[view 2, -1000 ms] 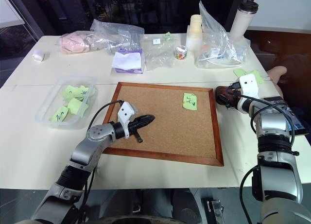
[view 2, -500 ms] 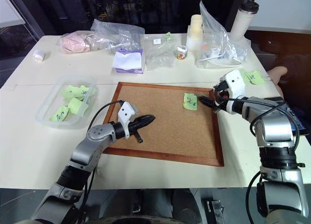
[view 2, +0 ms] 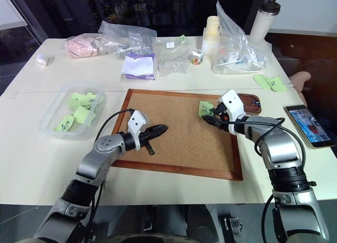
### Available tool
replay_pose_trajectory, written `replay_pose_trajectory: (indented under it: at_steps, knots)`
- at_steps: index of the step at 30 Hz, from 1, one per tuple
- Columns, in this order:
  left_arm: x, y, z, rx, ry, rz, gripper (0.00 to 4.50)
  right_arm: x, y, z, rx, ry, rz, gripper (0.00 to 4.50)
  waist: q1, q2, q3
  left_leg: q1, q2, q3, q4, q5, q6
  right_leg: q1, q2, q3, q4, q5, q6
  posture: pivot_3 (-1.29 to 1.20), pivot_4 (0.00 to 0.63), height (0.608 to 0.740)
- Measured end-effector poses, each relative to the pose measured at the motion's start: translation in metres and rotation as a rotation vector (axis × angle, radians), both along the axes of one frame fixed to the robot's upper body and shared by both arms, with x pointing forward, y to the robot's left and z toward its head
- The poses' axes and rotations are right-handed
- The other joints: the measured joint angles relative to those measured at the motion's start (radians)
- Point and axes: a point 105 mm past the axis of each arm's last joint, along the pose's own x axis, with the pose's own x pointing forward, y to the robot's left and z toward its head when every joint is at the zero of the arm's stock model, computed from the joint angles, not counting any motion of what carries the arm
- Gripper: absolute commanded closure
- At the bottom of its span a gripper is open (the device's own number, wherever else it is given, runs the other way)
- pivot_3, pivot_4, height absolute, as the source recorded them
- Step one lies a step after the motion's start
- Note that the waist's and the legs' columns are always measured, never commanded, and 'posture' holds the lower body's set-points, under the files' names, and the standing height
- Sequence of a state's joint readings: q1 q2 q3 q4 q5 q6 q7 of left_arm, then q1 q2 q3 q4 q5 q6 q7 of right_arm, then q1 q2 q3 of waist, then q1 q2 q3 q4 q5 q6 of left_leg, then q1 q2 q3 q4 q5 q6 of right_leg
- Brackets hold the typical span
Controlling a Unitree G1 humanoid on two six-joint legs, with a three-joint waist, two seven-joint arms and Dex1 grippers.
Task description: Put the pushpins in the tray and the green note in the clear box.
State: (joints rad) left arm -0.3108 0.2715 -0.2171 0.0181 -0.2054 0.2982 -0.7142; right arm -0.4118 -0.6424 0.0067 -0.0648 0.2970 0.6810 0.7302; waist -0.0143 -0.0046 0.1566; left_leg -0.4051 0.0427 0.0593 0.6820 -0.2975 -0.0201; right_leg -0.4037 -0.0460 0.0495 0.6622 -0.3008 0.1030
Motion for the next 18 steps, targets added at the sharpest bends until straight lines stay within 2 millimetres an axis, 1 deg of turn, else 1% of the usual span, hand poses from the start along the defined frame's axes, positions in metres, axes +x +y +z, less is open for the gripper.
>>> replay_pose_trajectory:
  at_steps: [2, 5, 10, 13, 14, 15, 16, 18]
  knots:
    - [0.000, 0.000, 0.000, 0.000, 0.001, 0.001, 4.50, 0.002, 0.000, 0.000, 0.001, -0.002, -0.001, 2.36, -0.001, 0.000, 0.000, 0.000, 0.000, 0.000, 0.000, 0.000, 0.000, 0.000, 0.000, 0.000, 0.000, 0.000, 0.000, 0.00, 0.150, 0.740]
    - [-0.001, 0.000, 0.000, -0.001, -0.001, 0.002, 4.50, 0.010, -0.002, -0.001, 0.005, -0.003, -0.023, 2.36, -0.001, 0.000, 0.000, 0.000, 0.000, 0.000, 0.000, 0.000, 0.000, 0.000, 0.000, 0.000, 0.000, 0.000, 0.000, 0.00, 0.150, 0.740]
    - [-0.002, 0.000, 0.000, -0.001, -0.001, 0.003, 4.50, 0.014, -0.006, -0.002, 0.004, -0.007, -0.034, 2.36, -0.001, 0.000, 0.000, 0.000, 0.000, 0.000, 0.000, 0.000, 0.000, 0.000, 0.000, 0.000, 0.000, 0.000, 0.000, 0.00, 0.150, 0.740]
    - [-0.002, 0.000, -0.001, -0.001, -0.001, 0.002, 4.50, 0.015, -0.008, -0.004, 0.002, -0.003, -0.044, 3.20, -0.002, 0.000, 0.000, 0.000, 0.000, 0.000, 0.000, 0.000, 0.000, 0.000, 0.000, 0.000, 0.000, 0.000, 0.000, 0.00, 0.150, 0.740]
    - [-0.002, 0.000, -0.001, -0.001, -0.001, 0.002, 4.50, 0.016, -0.009, -0.005, 0.001, 0.000, -0.049, 3.66, -0.002, 0.000, 0.000, 0.000, 0.000, 0.000, 0.000, 0.000, 0.000, 0.000, 0.000, 0.000, 0.000, 0.000, 0.000, 0.00, 0.150, 0.740]
    - [-0.002, 0.000, 0.000, -0.001, -0.001, 0.001, 4.50, 0.017, -0.011, -0.008, -0.001, 0.003, -0.057, 4.21, -0.002, 0.000, 0.000, 0.000, 0.000, 0.000, 0.000, 0.000, 0.000, 0.000, 0.000, 0.000, -0.001, 0.000, 0.000, 0.00, 0.150, 0.740]
    - [-0.002, 0.000, -0.001, -0.001, 0.000, 0.001, 4.50, 0.019, -0.013, -0.009, -0.002, 0.001, -0.067, 4.36, -0.002, 0.000, 0.000, 0.000, 0.000, 0.000, 0.000, 0.000, 0.000, 0.000, 0.000, 0.000, -0.001, 0.000, 0.000, 0.00, 0.150, 0.740]
    - [-0.002, 0.000, -0.001, -0.001, 0.000, 0.002, 4.50, 0.020, -0.012, -0.009, 0.002, 0.000, -0.066, 4.36, -0.002, 0.000, 0.000, 0.000, 0.000, 0.000, 0.000, 0.000, 0.000, 0.000, 0.001, 0.000, 0.000, 0.000, 0.000, 0.00, 0.150, 0.740]
